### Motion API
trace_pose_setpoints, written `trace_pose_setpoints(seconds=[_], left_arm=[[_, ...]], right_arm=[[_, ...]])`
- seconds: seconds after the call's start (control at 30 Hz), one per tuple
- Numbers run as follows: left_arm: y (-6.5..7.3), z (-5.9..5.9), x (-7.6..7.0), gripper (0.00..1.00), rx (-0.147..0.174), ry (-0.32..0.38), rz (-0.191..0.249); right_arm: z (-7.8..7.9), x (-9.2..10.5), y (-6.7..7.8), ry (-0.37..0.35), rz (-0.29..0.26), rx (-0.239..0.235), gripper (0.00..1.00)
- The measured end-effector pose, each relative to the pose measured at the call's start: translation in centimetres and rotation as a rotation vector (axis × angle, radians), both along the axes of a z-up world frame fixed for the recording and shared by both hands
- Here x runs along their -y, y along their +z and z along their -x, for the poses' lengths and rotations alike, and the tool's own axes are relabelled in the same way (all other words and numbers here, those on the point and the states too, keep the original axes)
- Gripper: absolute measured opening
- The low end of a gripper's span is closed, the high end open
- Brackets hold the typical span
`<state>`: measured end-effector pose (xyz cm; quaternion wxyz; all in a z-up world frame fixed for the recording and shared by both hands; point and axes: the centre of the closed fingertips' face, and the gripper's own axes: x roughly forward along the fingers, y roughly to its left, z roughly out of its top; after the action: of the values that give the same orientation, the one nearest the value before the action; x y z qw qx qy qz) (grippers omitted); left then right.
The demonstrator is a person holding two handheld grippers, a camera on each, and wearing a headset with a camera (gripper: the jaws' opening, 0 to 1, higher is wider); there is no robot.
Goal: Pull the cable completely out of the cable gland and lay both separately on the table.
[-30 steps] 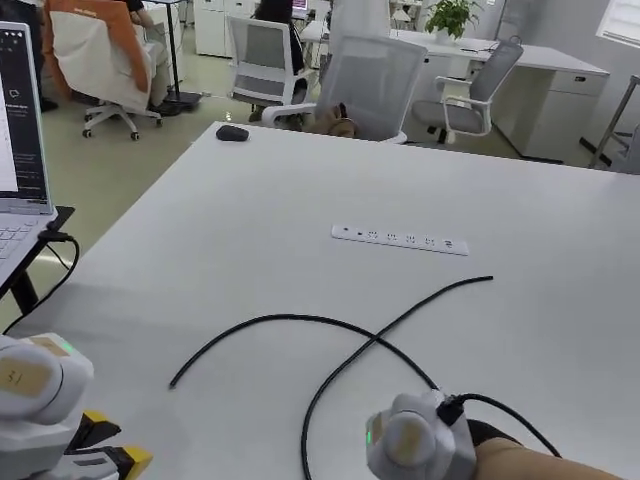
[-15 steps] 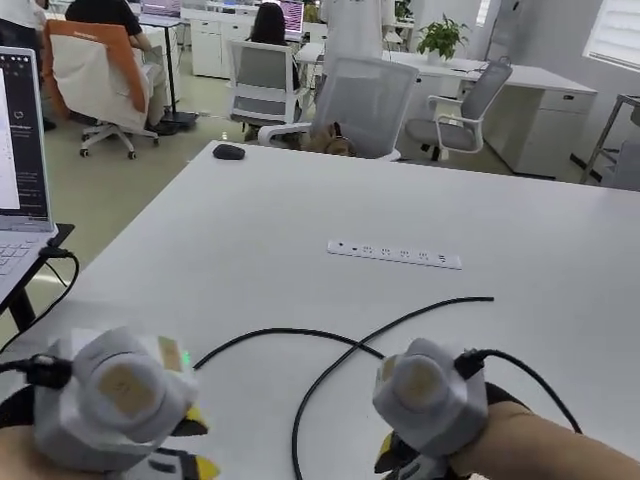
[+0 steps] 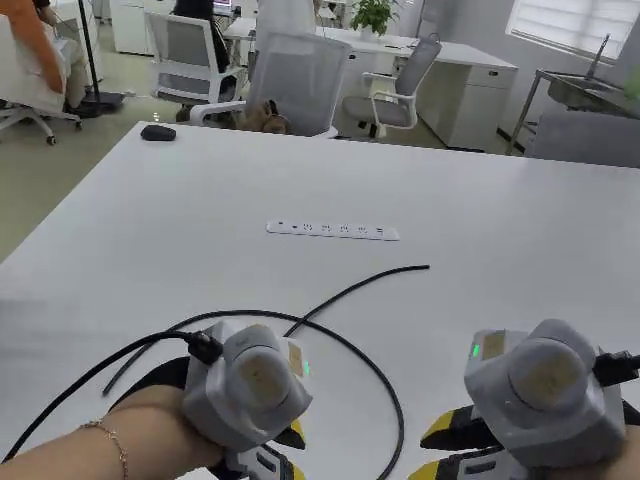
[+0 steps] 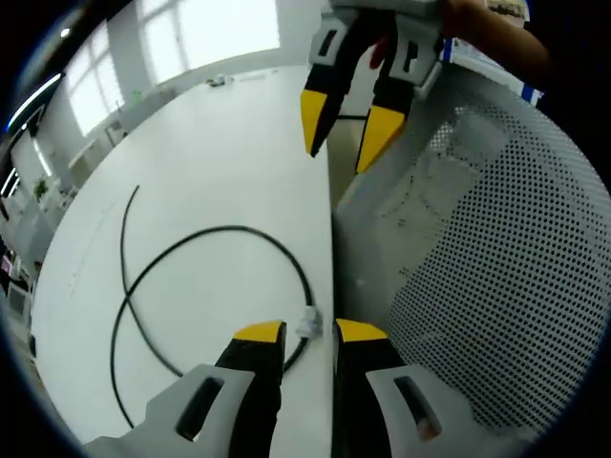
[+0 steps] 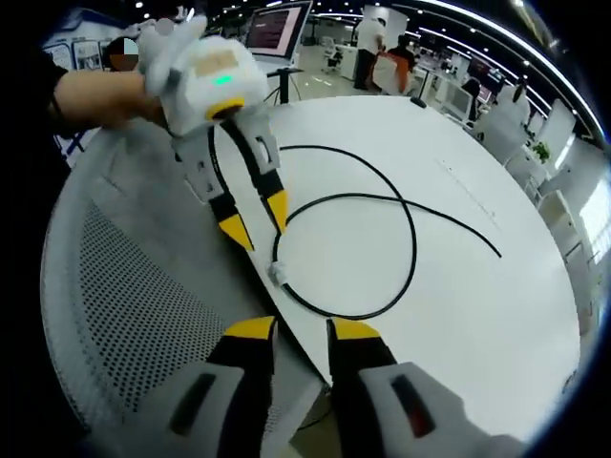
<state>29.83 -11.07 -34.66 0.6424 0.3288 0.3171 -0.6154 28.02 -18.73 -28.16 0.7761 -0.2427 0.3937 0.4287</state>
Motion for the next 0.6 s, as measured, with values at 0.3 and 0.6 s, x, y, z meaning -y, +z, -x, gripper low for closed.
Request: trace_pose_setpoints(seconds=[0.3,0.6], left_arm=[[-3.9,0.0,0.2,0.2,-0.025,0.001,-0.047],[-4.7,-0.3,0.4,0.18,-0.02,0.049,-0.044]], right_arm=[[0.8,-0.4,0.7,-0.078,-0.07,0.029,0.21],[2.1,-1.0,1.2,-0.09,-0.105,0.028,0.2]])
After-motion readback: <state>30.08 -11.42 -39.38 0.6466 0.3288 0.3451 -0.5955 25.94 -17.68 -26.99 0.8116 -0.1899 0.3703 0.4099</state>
